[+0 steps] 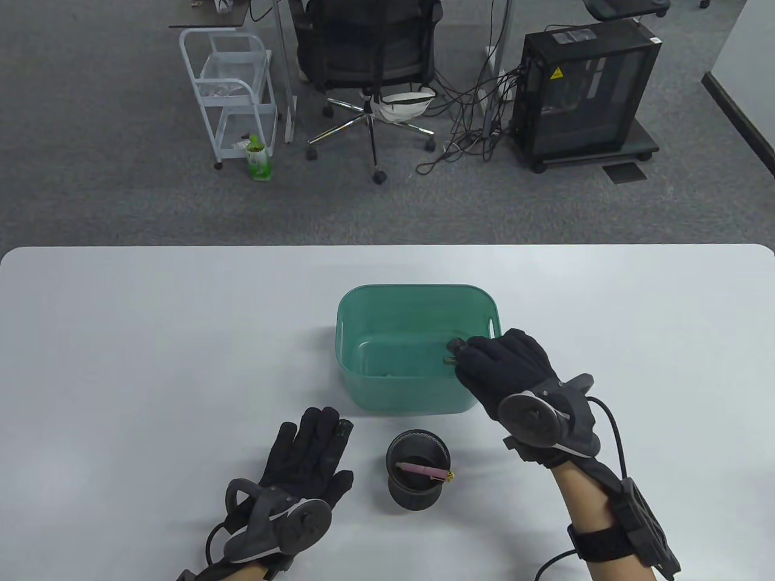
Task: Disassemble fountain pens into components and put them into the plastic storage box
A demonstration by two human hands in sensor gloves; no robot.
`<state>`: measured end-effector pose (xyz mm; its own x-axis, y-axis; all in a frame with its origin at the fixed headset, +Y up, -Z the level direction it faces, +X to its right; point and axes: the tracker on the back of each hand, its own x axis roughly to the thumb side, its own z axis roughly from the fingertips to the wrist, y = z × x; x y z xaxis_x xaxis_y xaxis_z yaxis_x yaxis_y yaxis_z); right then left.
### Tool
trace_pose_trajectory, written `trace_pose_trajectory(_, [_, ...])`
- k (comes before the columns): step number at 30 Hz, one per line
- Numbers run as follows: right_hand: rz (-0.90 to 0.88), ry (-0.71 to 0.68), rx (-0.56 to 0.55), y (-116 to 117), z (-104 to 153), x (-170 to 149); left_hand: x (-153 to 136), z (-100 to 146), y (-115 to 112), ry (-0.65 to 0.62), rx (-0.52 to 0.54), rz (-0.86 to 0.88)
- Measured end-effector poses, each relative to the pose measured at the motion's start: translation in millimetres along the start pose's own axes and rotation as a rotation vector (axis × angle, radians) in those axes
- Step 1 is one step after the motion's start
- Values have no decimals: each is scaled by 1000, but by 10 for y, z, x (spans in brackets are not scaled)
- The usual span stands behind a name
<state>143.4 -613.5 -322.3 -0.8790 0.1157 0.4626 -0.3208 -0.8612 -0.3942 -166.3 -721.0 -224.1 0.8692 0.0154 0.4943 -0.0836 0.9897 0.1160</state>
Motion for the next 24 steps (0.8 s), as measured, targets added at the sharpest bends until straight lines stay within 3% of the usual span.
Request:
trace_pose_trajectory(10, [54,62,171,354,-293,17,-56,-20,-63,20,-36,20])
trace_pose_trajectory(24, [101,57,238,556,-301,1,-96,-18,-58,39,-39,40])
